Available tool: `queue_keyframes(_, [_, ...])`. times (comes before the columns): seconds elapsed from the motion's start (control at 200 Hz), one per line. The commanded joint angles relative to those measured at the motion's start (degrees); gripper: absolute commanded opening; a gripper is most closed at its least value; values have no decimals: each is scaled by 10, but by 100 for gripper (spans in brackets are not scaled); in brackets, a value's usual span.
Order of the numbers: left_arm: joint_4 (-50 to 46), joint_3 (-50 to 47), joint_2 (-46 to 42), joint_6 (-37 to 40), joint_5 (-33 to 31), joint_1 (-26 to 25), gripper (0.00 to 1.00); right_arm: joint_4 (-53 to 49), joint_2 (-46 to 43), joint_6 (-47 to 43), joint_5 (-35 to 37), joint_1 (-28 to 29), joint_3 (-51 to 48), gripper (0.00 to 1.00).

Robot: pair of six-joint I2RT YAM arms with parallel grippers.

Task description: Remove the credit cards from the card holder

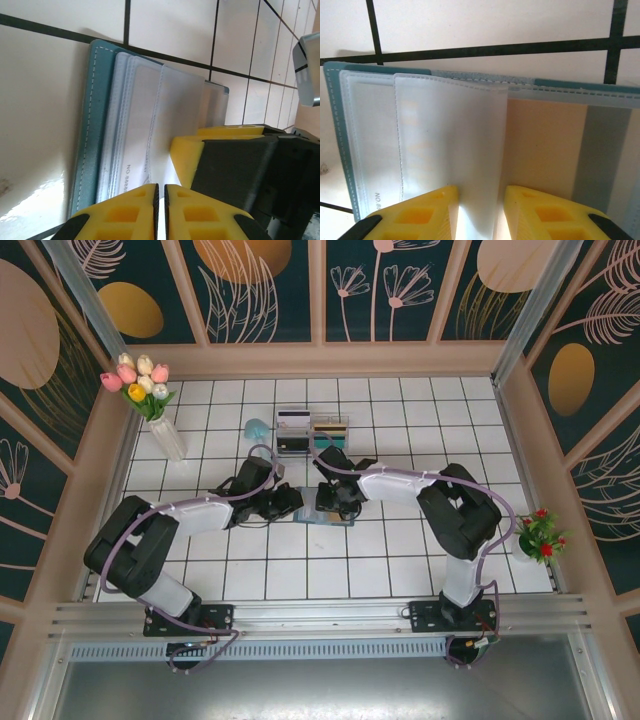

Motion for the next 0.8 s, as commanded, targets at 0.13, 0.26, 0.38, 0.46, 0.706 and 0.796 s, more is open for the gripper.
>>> queue_keyframes(0.13, [1,29,38,-3,3,-4,13,-29,22,-6,22,-3,-38,29])
queue_keyframes(0.26, [2,39,55,-2,3,-6,8,-13,5,-6,8,-5,-42,29])
queue_keyframes(0.38, [5,43,64,1,8,-8,4,-2,-4,-4,0,-9,-43,26])
queue_keyframes(0.46, [5,41,66,1,10,-10,4,6,-11,-2,-4,-11,-47,25])
queue_keyframes(0.706, [-12,42,78,2,2,-14,3,87,-71,13,-50,-25,-88,26])
queue_keyframes(0.796, [-25,48,80,6,1,-15,3,118,-89,20,-75,-37,-105,25])
